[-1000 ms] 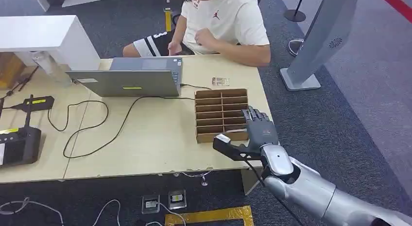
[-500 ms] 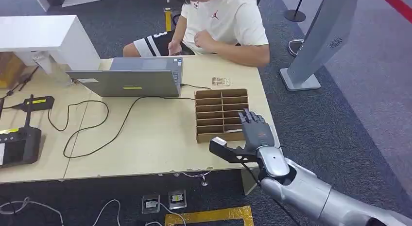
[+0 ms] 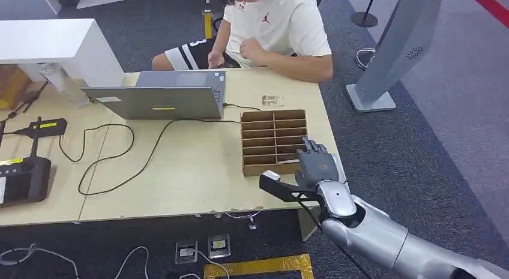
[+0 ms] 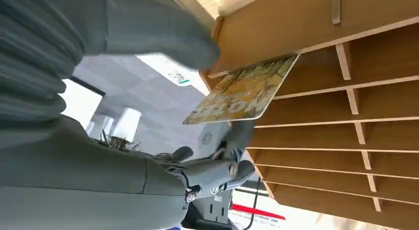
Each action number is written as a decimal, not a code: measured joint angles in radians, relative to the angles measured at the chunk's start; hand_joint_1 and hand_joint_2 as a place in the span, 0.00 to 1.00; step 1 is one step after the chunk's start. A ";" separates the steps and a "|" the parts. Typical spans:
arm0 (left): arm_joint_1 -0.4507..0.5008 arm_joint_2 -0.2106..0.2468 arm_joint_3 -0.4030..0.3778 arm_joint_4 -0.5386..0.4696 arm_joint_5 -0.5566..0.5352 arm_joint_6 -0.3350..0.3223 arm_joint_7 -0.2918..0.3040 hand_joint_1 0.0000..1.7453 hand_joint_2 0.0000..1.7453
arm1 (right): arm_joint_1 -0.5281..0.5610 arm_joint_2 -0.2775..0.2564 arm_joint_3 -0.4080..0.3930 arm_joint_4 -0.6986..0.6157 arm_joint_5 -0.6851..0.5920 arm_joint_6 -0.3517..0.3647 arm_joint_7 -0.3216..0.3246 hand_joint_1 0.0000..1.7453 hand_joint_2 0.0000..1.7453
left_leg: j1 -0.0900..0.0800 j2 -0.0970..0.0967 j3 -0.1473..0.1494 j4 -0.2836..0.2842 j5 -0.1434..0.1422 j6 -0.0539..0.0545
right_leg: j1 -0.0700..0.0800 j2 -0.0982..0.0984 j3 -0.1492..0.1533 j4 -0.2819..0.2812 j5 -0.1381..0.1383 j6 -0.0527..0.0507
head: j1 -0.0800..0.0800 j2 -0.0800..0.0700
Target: Pass the card to the sensor for recognition and then transmit it.
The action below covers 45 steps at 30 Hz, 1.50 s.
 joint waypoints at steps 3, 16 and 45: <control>0.000 0.000 0.000 0.000 -0.001 0.000 0.001 0.00 1.00 | 0.000 0.000 0.000 0.005 0.000 0.004 0.000 0.97 1.00 | 0.000 0.000 0.000 0.000 0.000 0.000 | 0.000 0.000 0.000 0.000 0.000 0.000 | 0.000 0.000; 0.000 0.000 0.000 0.000 -0.003 0.000 0.004 0.00 1.00 | -0.002 0.003 -0.001 0.016 -0.017 -0.005 0.000 0.96 1.00 | 0.000 0.000 0.000 0.000 0.000 0.000 | 0.000 0.000 0.000 0.000 0.000 0.000 | 0.000 0.000; 0.001 -0.002 0.006 0.003 -0.056 0.000 -0.047 0.00 1.00 | -0.091 -0.037 -0.111 -0.127 0.126 -0.284 0.015 1.00 1.00 | 0.000 0.000 0.000 0.000 0.000 0.000 | 0.000 0.001 0.000 0.000 0.000 0.000 | 0.000 0.000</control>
